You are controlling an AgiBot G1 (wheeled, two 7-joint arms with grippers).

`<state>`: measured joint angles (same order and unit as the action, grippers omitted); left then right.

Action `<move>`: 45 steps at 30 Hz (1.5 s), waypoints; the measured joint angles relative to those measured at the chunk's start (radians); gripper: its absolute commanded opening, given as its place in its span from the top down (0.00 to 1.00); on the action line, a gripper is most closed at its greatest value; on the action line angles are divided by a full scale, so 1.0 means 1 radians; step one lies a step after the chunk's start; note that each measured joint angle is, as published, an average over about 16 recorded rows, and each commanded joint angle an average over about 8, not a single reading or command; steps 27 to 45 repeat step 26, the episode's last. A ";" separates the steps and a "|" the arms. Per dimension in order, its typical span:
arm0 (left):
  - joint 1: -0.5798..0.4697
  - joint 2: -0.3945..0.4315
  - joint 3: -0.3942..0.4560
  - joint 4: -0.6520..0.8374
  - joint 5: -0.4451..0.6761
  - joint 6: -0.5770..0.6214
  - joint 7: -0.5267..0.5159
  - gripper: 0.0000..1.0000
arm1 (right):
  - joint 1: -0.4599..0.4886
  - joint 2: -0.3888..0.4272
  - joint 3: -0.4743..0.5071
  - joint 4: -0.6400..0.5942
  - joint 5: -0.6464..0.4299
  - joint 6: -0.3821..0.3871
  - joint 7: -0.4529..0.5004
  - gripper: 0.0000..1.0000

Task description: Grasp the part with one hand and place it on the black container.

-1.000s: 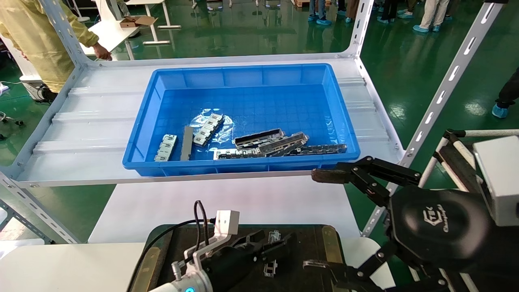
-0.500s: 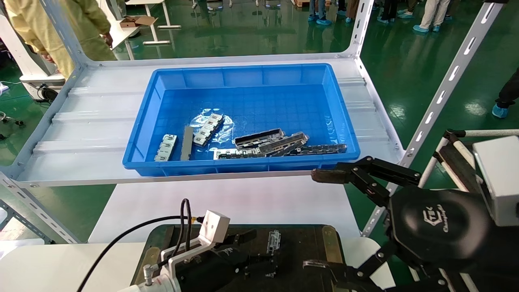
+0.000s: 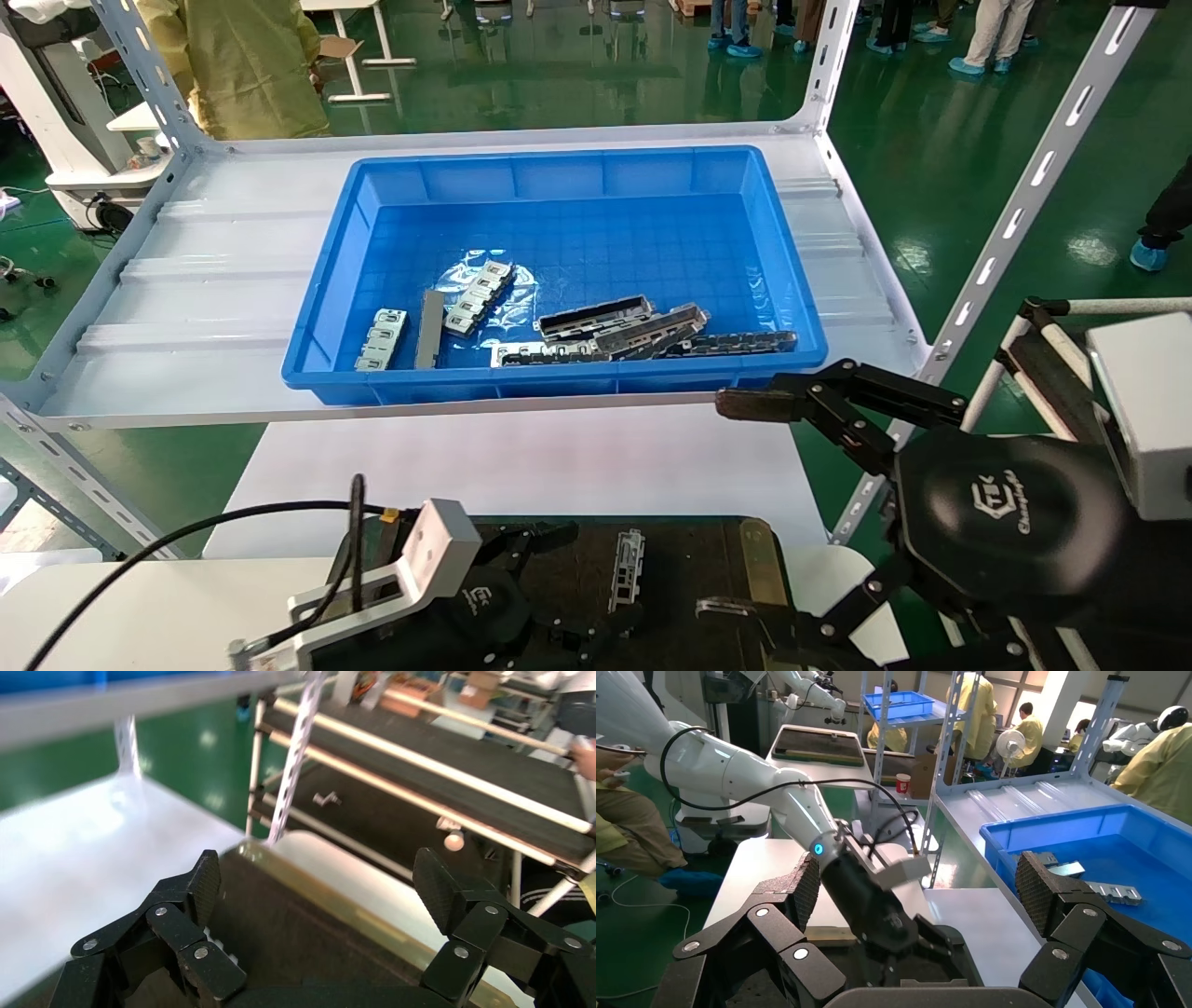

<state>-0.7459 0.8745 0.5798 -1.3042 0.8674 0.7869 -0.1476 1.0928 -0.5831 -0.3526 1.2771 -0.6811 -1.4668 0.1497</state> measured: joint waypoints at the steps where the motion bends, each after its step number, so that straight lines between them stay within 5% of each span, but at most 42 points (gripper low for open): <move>1: 0.007 -0.001 -0.017 0.009 -0.019 0.028 0.035 0.00 | 0.000 0.000 0.000 0.000 0.000 0.000 0.000 0.00; 13: 0.048 -0.019 -0.138 0.109 -0.168 0.293 0.285 0.00 | 0.000 0.000 0.000 0.000 0.000 0.000 0.000 0.00; 45: 0.069 -0.072 -0.166 0.078 -0.212 0.353 0.289 0.00 | 0.000 0.000 0.000 0.000 0.000 0.000 0.000 0.00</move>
